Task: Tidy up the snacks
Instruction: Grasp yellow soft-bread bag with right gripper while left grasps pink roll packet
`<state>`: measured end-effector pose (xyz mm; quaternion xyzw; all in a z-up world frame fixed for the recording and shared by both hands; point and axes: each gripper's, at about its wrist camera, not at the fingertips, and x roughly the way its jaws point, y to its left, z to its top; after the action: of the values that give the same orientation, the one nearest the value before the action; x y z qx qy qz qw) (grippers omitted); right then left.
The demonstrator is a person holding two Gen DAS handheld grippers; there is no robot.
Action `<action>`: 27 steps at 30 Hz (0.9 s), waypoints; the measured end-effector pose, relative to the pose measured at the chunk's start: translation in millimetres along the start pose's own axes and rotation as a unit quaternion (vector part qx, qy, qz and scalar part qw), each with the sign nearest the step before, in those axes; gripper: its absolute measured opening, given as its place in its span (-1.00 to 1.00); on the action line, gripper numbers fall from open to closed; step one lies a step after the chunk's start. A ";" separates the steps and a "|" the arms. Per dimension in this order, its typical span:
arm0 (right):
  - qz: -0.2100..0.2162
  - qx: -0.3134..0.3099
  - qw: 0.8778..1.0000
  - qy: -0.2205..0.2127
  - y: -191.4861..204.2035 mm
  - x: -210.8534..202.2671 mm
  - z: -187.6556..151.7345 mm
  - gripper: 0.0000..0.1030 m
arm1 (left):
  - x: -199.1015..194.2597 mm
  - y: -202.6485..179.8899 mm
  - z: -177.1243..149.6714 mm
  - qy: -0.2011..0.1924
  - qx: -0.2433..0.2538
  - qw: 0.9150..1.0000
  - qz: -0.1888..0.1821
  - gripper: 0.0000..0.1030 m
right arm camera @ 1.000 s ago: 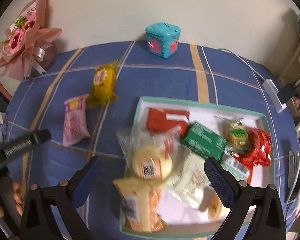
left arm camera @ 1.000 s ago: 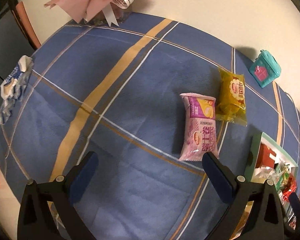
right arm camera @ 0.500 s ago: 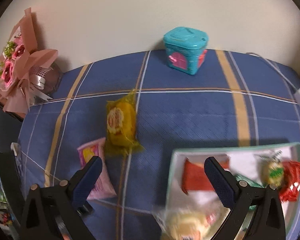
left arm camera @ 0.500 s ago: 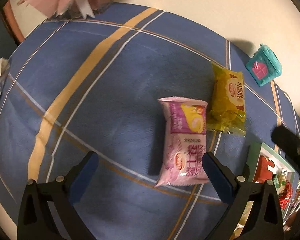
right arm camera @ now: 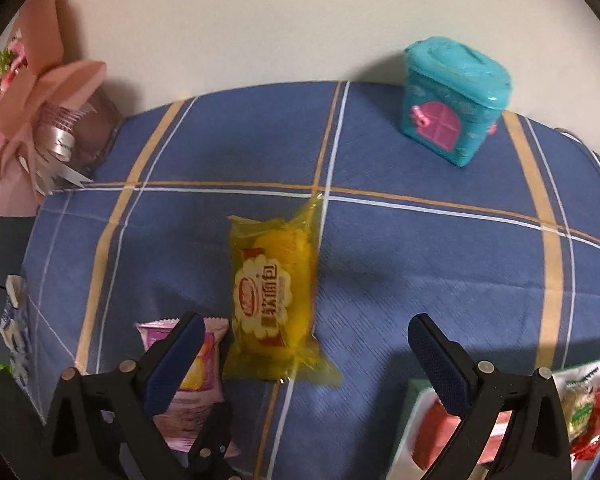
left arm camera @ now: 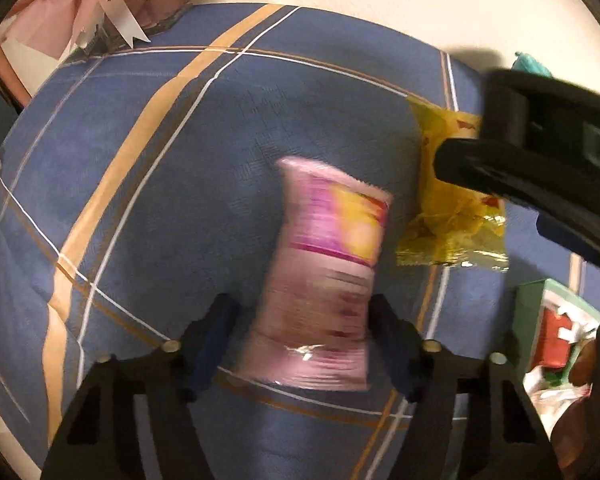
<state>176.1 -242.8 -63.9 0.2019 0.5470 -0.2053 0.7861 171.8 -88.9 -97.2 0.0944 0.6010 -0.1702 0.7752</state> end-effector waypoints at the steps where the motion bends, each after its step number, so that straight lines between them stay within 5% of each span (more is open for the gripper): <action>1: -0.001 -0.002 1.000 0.003 2.4 4.3 0.9 0.96 | 0.0 -0.4 1.1 -0.004 0.003 1.000 0.006 0.20; 7: 0.002 -0.002 1.000 0.008 10.0 16.5 3.6 0.60 | -0.7 13.6 9.6 -0.013 -0.027 1.000 0.006 -0.10; 12: 0.015 -0.001 1.000 0.008 12.9 16.8 1.0 -0.06 | -2.2 22.7 11.6 -0.015 -0.045 0.999 0.004 -0.17; 27: 0.033 0.012 0.999 -0.005 -0.9 -33.6 -40.0 -0.18 | -32.7 45.3 -2.6 -0.018 -0.077 0.997 -0.012 -0.19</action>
<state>133.9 -218.5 -45.1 0.2284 0.5338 -0.1862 0.7926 179.4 -41.2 -69.1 0.0245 0.5995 -0.1341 0.7886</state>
